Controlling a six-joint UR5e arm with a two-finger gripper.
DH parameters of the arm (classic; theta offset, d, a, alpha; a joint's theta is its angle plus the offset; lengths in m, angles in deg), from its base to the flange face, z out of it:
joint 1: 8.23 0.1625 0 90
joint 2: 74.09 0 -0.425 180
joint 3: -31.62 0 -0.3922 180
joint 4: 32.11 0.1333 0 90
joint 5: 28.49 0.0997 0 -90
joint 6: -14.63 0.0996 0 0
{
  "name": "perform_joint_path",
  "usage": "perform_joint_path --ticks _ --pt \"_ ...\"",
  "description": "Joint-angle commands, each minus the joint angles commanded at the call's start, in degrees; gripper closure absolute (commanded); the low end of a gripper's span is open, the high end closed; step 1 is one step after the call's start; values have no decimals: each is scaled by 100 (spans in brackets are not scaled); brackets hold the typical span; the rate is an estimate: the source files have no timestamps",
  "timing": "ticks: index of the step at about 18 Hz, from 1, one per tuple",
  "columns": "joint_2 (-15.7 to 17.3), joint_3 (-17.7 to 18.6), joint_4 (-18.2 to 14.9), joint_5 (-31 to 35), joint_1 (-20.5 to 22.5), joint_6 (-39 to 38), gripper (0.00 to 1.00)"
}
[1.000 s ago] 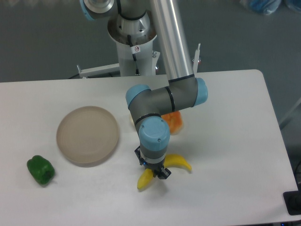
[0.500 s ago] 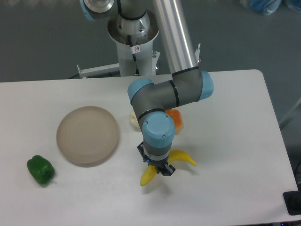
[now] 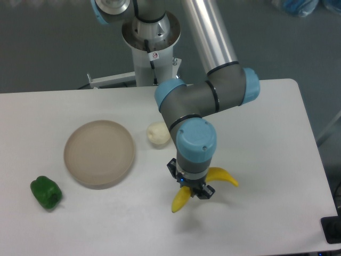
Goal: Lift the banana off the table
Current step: 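Lift the grasped banana up off the table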
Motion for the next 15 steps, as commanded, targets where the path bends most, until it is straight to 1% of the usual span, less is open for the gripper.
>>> perform_joint_path --ticks 5,8,15 --pt "-9 -62 18 9 0 141 79" --pt "9 -167 -17 0 26 246 79" --pt "35 -132 -9 0 70 396 79"
